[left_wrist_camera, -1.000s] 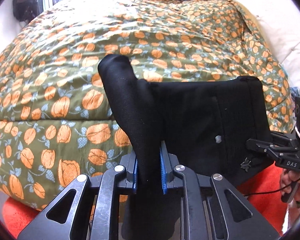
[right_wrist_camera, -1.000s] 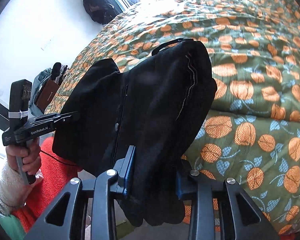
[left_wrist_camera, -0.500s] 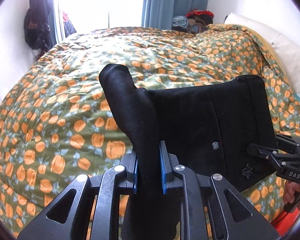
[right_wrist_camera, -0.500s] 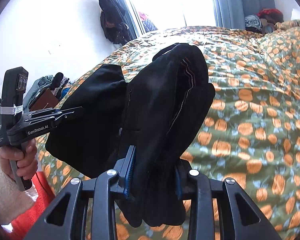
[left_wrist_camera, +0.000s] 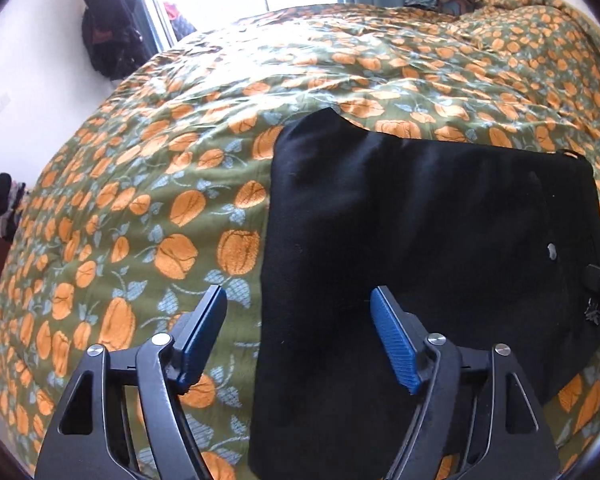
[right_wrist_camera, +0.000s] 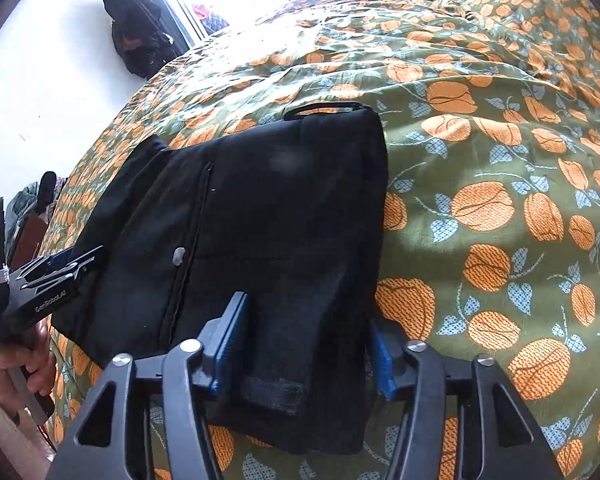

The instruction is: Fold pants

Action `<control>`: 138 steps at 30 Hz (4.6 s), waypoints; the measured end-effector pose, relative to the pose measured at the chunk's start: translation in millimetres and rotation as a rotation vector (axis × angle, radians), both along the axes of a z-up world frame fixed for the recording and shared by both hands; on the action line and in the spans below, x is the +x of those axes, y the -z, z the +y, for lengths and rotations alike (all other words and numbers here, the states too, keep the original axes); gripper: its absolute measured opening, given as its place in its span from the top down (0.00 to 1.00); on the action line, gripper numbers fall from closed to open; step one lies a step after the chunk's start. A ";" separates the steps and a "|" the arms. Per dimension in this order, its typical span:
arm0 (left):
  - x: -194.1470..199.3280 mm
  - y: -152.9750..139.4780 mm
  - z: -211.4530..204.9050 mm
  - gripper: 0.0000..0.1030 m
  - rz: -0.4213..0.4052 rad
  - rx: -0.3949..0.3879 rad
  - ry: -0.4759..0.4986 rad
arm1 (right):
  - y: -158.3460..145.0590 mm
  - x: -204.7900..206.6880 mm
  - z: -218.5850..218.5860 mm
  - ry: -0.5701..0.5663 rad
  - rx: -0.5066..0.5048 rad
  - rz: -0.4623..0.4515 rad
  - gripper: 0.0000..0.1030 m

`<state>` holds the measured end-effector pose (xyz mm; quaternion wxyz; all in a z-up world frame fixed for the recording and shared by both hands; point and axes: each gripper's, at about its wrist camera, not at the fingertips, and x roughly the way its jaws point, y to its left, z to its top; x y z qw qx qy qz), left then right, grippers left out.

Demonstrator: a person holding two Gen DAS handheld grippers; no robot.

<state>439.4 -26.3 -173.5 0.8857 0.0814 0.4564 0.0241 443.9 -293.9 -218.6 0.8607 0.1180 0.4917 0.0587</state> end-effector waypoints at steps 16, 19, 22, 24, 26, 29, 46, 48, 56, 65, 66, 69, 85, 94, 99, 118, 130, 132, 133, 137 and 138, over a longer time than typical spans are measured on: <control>-172.5 -71.1 -15.8 0.06 0.019 -0.050 0.070 | -99.2 -174.7 42.5 0.043 -0.202 -0.172 0.03; -192.2 -78.0 -9.6 0.06 0.021 -0.091 0.063 | -105.1 -199.2 51.4 0.051 -0.186 -0.160 0.03; -207.4 -82.5 -5.4 0.06 0.009 -0.093 0.057 | -112.3 -216.3 56.8 0.050 -0.179 -0.158 0.00; -214.8 -82.9 -1.3 0.06 0.013 -0.103 0.049 | -117.2 -224.5 59.9 0.050 -0.184 -0.156 0.00; -221.2 -84.0 2.1 0.06 0.017 -0.118 0.042 | -121.9 -230.9 62.6 0.048 -0.181 -0.155 0.00; -230.5 -87.1 5.7 0.06 0.009 -0.125 0.035 | -127.2 -238.5 68.3 0.051 -0.202 -0.143 0.00; -282.7 -118.9 7.2 0.01 0.019 -0.126 0.099 | -167.2 -280.3 103.0 -0.005 -0.244 -0.153 0.00; -286.8 -122.7 5.3 0.01 0.017 -0.122 0.110 | -171.8 -284.2 105.5 -0.009 -0.228 -0.154 0.00; -295.1 -142.0 1.2 0.00 -0.017 -0.125 0.123 | -185.8 -289.0 114.5 -0.012 -0.228 -0.141 0.00; -290.3 -154.6 7.6 0.00 -0.064 -0.081 0.065 | -199.2 -293.5 108.4 0.028 -0.302 -0.145 0.00; -289.3 -155.1 7.1 0.00 -0.062 -0.076 0.057 | -199.5 -293.8 107.8 0.031 -0.309 -0.147 0.00; -287.8 -155.5 4.1 0.00 -0.067 -0.043 0.036 | -199.7 -294.1 106.5 0.038 -0.327 -0.152 0.00; -289.8 -152.3 -4.4 0.00 -0.009 -0.034 0.084 | -197.2 -294.7 99.1 0.061 -0.330 -0.132 0.00; -306.5 -165.8 1.0 0.01 -0.004 -0.028 0.117 | -212.0 -317.0 107.7 0.031 -0.300 -0.131 0.00; -310.0 -176.9 -1.0 0.01 -0.026 -0.050 0.113 | -218.2 -319.6 110.9 0.031 -0.295 -0.142 0.00; -296.5 -152.1 -10.2 0.01 0.039 -0.046 0.085 | -214.9 -307.4 112.8 0.060 -0.358 -0.158 0.00; -287.4 -155.2 -8.9 0.01 0.010 -0.031 0.056 | -206.9 -299.0 110.7 0.075 -0.350 -0.150 0.00; -285.5 -154.6 -8.4 0.01 0.010 -0.028 0.051 | -206.7 -297.0 110.9 0.077 -0.345 -0.151 0.00; -284.6 -154.4 -7.9 0.01 0.010 -0.028 0.048 | -206.9 -296.2 111.1 0.077 -0.340 -0.152 0.00; -281.4 -155.0 -7.2 0.01 0.004 -0.028 0.036 | -208.8 -292.2 112.5 0.078 -0.325 -0.158 0.00; -280.2 -155.1 -7.1 0.01 0.003 -0.028 0.032 | -209.1 -291.0 112.6 0.079 -0.320 -0.159 0.01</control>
